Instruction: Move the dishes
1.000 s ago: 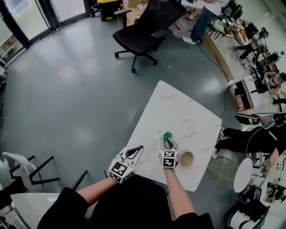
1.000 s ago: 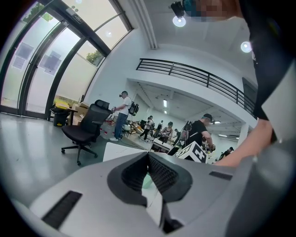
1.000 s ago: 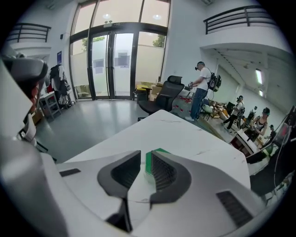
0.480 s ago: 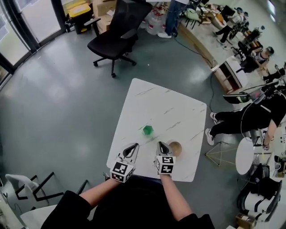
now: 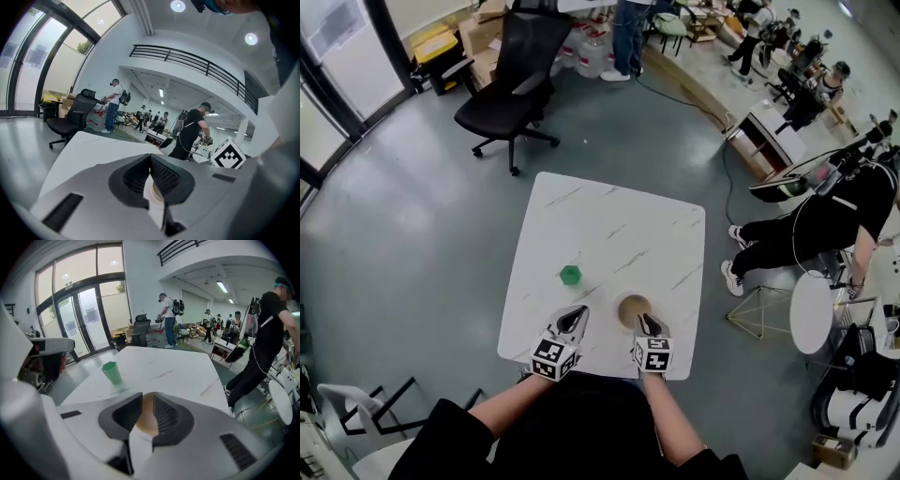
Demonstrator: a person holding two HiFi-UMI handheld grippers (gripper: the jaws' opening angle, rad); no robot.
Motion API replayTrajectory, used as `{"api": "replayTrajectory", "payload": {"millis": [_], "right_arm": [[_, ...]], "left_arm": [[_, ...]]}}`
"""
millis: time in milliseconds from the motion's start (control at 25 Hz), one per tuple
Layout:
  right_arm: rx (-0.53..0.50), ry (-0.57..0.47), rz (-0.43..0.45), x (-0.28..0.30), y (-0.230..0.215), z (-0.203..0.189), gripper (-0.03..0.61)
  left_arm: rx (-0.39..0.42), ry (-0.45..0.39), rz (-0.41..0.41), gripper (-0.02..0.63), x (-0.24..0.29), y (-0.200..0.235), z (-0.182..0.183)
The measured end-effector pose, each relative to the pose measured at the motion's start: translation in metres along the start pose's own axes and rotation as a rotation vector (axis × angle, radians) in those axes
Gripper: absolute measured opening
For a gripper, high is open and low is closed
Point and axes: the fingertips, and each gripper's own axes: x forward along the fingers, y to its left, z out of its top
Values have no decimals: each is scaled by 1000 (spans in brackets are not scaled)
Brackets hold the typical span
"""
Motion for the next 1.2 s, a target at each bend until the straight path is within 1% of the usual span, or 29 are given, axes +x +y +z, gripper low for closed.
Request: {"api": "replayTrajectory", "payload": {"millis": [200,320,440,680,800,880,1000,1040,1120,1200], "right_arm": [[34,63,1,14,-43,-21,97],[13,98,19,29,-57,-35,110],[4,125,52,43,-65,-45,110],[64,154,120,61,-72,-49,109],[69,166,140,69,-69,-46,100],[57,192,149,75,-66,-49,94],[33,216,144,80,-65,-54,70],[26,218,139,80,-66,-54,49],[11,223,136,79,-64,-54,43],[-4,226,139,78,-59,-54,41]], "left_arm": [[-1,39,6,15,24,-19,-15],[2,66,28,15,33,-28,-25],[0,76,44,15,40,-38,-32],[-36,83,100,15,49,-48,-41],[-16,83,107,15,50,-56,-44],[9,78,101,15,50,-62,-43],[7,69,96,15,48,-65,-43],[5,69,97,15,47,-64,-43],[8,72,98,15,43,-58,-44],[37,77,95,15,38,-53,-44]]}}
